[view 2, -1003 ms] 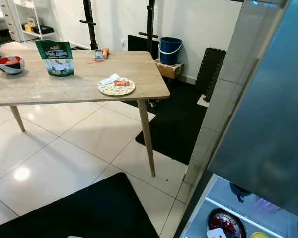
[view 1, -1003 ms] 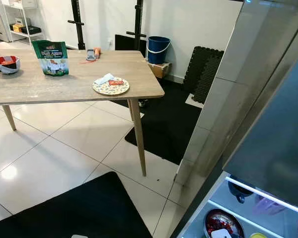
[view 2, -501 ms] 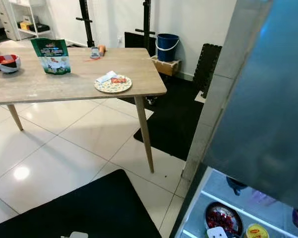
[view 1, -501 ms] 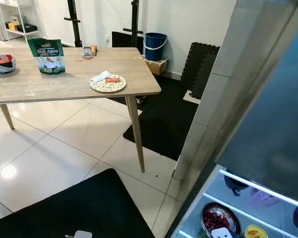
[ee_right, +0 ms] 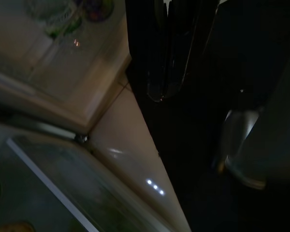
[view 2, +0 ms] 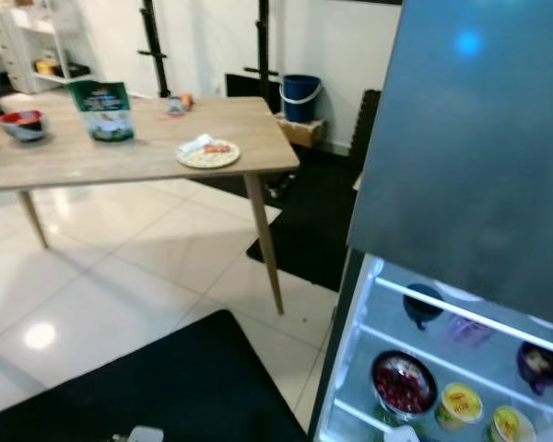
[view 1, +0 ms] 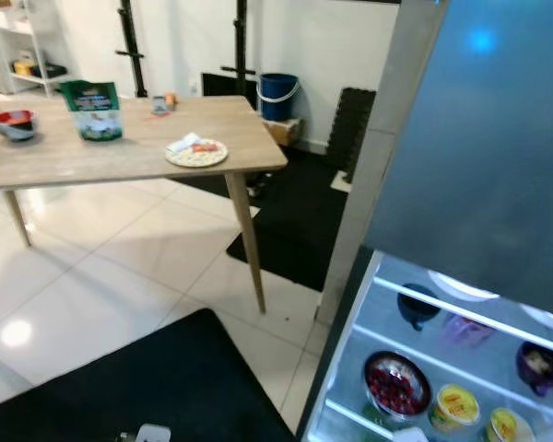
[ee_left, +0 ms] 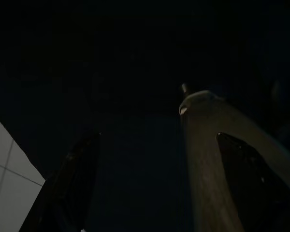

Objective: Restocking fridge

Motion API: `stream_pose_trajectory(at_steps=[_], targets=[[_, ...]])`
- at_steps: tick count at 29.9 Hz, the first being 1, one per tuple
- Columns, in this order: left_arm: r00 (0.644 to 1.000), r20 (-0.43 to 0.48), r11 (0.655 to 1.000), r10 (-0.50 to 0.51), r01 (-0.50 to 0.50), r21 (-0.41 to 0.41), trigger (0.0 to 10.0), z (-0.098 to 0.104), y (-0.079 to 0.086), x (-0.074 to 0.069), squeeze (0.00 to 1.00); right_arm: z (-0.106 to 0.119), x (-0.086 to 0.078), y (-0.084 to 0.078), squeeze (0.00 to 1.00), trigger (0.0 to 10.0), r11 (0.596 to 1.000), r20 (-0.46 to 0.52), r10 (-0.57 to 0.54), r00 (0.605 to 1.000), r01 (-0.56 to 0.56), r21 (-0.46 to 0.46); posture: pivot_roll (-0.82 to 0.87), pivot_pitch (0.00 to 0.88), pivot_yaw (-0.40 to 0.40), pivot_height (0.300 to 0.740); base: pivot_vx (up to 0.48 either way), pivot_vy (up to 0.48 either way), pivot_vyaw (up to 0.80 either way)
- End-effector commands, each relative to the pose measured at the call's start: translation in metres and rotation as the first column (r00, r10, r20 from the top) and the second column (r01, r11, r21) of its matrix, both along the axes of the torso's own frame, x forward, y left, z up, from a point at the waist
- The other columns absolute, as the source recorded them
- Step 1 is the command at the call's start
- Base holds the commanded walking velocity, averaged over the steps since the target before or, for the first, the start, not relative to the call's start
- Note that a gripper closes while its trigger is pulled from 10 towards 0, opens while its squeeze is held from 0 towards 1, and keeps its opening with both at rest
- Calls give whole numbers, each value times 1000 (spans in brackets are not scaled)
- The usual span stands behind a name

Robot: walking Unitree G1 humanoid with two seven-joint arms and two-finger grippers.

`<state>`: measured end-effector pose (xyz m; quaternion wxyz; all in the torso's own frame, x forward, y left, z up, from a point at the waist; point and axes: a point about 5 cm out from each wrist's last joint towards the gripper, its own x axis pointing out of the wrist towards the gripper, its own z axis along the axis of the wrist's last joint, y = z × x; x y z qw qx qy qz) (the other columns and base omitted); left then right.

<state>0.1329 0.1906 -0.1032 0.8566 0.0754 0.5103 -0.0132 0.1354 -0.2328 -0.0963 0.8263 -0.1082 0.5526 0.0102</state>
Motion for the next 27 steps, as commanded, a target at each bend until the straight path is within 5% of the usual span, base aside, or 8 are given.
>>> stream_pose_trajectory(at_steps=[1,17,27], targets=[[999,-51,1000,-13,13,-5,10000,-5,-4,-12,0,1,2,0,0,10000,1000,8,-3,1000,3,7,-8,0,-62,740,-304,0,0],[999,-50,1000,-14,13,-14,10000,-5,-8,-11,0,2,4,0,0,10000,1000,8,5,1000,-5,19,-21,0,-64,740,-305,0,0],[998,-55,1000,-24,24,-17,10000,-5,-10,-11,0,1,2,-3,0,10000,1000,-5,6,1000,-5,23,-32,0,-64,740,-305,0,-781]])
